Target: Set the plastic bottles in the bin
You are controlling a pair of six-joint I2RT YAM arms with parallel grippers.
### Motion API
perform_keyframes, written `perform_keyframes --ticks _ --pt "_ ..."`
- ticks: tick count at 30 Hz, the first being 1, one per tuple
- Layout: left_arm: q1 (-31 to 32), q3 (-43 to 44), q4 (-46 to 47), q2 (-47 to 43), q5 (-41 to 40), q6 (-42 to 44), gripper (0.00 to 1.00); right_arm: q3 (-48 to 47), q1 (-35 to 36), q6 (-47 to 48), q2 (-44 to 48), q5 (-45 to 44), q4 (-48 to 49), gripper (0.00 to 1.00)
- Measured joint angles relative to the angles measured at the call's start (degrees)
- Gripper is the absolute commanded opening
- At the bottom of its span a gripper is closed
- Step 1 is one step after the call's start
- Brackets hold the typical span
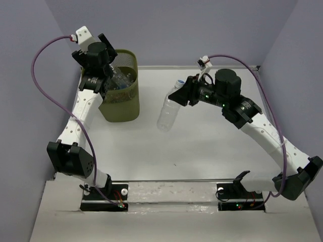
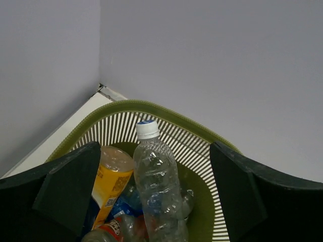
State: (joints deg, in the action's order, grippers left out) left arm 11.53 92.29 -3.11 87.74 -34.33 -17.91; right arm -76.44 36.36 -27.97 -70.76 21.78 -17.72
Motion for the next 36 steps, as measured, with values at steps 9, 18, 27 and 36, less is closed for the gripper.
perform_keyframes --ticks 9,18,27,36 --pt "2.2 -13.3 1.1 -24.8 9.2 -5.5 0.99 -28.2 3.1 0.8 -19.3 -1.8 8.9 0.08" --pt "3.4 -34.1 -0.7 -58.8 22.5 -7.1 0.99 -61.8 6.1 3.5 -48.5 -5.8 13.8 0.11" --pt "9.4 -36.4 -10.2 -63.6 23.3 -5.7 0.99 -68.2 8.9 4.2 -62.9 -10.2 17.6 0.82" --pt "11.0 -34.0 -13.0 -65.1 23.3 -4.4 0.99 -67.7 10.6 7.7 -60.3 -13.4 15.3 1.00"
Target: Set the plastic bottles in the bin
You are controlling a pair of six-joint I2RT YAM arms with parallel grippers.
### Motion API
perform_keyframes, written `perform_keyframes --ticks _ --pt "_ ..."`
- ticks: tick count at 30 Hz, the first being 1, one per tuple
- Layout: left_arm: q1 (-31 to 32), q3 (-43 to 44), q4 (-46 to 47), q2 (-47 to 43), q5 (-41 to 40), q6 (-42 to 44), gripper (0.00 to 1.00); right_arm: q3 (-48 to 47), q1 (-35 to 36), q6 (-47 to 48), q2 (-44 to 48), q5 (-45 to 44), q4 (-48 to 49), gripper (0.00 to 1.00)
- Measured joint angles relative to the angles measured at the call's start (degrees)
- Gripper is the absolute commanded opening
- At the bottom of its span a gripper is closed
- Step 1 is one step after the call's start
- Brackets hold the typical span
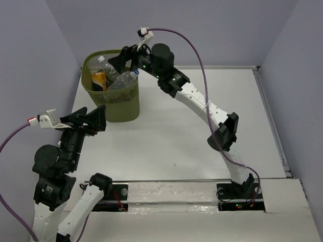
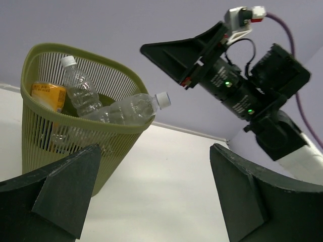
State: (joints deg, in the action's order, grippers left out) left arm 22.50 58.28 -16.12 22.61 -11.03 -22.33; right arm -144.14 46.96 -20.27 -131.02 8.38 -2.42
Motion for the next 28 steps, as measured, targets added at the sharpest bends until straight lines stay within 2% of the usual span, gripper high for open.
perform_keyframes --ticks 4,10,12,15,18,19,21,25,28 --pt "0.0 0.7 -0.4 0.0 0.0 0.5 0.99 5.9 0.0 2.3 8.4 -1.2 -1.7 1.00" --pt "0.0 0.7 -0.9 0.0 1.7 0.9 0.99 18.2 0.0 5.8 26.1 -4.7 -4.5 1.00" --pt "0.0 0.7 -1.0 0.0 2.5 0.9 0.99 27.3 0.0 6.3 33.6 -5.4 -4.0 1.00" --pt "0.0 0.6 -1.2 -0.6 4.2 0.8 0.99 45.9 0.0 5.8 49.0 -5.8 -4.8 1.00" --pt "0.0 -0.1 -0.8 -1.7 6.0 0.9 0.99 58.9 0.0 5.3 61.1 -5.8 -4.7 1.00" --pt "0.0 -0.4 -0.7 -1.9 6.6 1.0 0.99 67.4 0.0 4.6 68.9 -6.1 -5.0 1.00" --pt "0.0 -1.2 -0.2 -2.0 7.7 1.0 0.99 76.9 0.0 3.2 79.5 -6.5 -7.0 1.00" --pt "0.0 -5.1 0.6 -2.0 11.0 0.4 0.99 87.2 0.0 -0.2 93.5 -8.1 -9.4 1.00" --pt "0.0 -9.1 1.2 -2.4 13.3 -0.3 0.99 91.5 0.0 -2.3 100.9 -8.7 -10.9 1.00"
